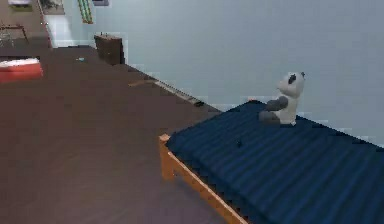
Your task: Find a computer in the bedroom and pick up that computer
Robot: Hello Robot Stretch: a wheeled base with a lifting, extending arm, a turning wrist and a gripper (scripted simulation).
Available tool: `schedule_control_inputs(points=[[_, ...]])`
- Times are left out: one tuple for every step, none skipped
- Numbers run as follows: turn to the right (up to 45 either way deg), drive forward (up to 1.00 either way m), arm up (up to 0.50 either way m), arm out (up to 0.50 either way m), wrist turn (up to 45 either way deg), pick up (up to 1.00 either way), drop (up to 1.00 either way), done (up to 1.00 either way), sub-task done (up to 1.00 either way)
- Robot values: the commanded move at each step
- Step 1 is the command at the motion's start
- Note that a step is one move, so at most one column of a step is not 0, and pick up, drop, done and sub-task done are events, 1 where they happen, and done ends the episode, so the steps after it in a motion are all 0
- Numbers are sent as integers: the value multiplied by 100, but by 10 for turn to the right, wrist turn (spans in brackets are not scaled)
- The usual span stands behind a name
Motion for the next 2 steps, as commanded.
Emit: schedule_control_inputs(points=[[-300, 0, 0, 0, 0, 0, 0, 0, 0], [0, 100, 0, 0, 0, 0, 0, 0, 0]])
